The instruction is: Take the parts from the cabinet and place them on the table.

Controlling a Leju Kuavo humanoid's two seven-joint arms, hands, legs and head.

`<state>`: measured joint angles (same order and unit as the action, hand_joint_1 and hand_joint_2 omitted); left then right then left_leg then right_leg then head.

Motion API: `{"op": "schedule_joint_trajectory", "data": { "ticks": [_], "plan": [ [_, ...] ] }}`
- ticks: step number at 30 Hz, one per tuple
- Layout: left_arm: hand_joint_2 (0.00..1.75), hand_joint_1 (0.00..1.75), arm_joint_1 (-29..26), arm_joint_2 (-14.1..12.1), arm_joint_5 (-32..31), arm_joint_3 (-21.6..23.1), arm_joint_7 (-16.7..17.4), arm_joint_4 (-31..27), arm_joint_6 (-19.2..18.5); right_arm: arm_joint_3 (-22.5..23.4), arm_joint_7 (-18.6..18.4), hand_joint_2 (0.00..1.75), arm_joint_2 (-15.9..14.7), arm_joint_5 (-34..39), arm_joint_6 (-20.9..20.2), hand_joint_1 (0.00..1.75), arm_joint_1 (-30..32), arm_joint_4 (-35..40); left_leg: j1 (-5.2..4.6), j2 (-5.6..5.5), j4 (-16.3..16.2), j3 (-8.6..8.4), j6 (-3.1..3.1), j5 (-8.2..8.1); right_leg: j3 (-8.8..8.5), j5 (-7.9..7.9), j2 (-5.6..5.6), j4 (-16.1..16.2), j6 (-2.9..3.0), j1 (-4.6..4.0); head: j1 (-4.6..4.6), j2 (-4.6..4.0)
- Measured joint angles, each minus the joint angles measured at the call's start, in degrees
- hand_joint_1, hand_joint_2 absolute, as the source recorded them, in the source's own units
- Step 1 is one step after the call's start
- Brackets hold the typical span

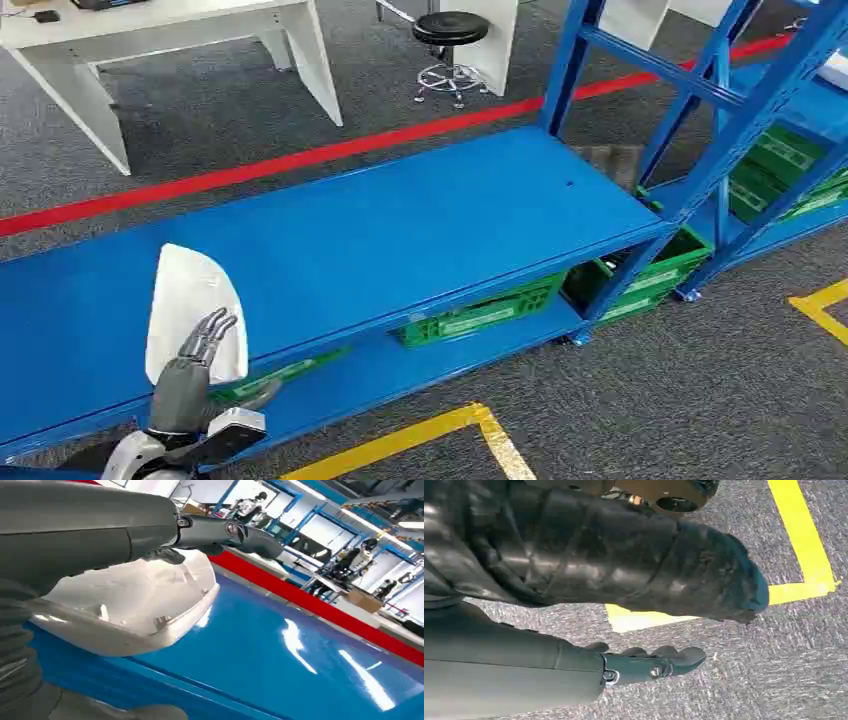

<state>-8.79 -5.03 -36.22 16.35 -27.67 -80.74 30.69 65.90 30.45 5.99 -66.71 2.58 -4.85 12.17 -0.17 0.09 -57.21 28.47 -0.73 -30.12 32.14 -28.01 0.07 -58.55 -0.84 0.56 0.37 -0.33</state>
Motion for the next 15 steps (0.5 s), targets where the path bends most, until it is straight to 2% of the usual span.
{"op": "schedule_joint_trajectory", "data": {
  "ticks": [15],
  "plan": [
    [1.75,0.0,-1.4,-0.2,-1.7,-3.1,1.1,-0.1,0.4,0.0,0.8,0.0,0.0,0.4,-0.6,0.0,0.0,0.0,0.0,0.0,0.0,0.0,0.0,0.0,0.01,0.0,0.01,0.0,0.0,0.0,0.0,0.02]
  ]
}}
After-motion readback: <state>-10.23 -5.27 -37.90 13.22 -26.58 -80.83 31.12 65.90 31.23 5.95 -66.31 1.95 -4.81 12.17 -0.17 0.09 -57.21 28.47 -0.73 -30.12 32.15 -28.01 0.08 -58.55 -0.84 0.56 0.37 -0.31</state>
